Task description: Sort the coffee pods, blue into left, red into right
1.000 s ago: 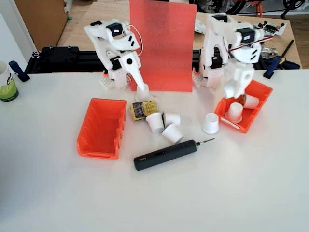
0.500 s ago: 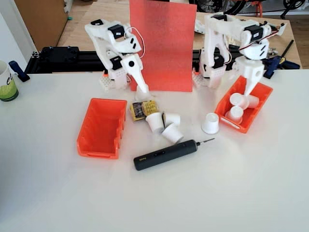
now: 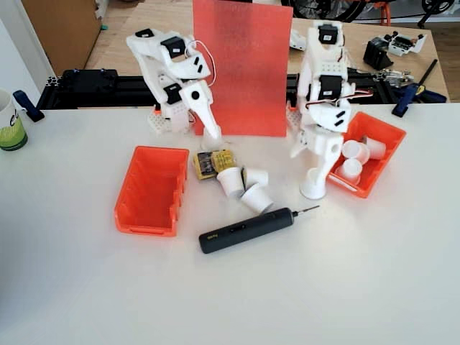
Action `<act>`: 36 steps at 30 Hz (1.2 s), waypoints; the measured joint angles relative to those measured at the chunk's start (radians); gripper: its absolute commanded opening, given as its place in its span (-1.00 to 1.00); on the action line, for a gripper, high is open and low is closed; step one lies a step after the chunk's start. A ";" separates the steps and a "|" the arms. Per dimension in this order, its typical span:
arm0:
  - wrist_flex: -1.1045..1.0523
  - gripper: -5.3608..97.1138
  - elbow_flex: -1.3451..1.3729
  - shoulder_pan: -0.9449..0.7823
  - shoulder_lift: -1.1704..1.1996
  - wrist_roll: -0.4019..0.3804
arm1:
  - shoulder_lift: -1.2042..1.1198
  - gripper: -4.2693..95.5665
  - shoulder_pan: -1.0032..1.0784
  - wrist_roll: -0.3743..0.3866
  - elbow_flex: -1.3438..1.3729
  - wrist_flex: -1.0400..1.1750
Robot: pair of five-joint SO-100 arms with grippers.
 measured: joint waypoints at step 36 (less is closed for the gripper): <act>-0.003 -0.55 0.000 0.003 -0.006 0.000 | 0.051 -0.55 -0.074 0.094 0.413 -0.249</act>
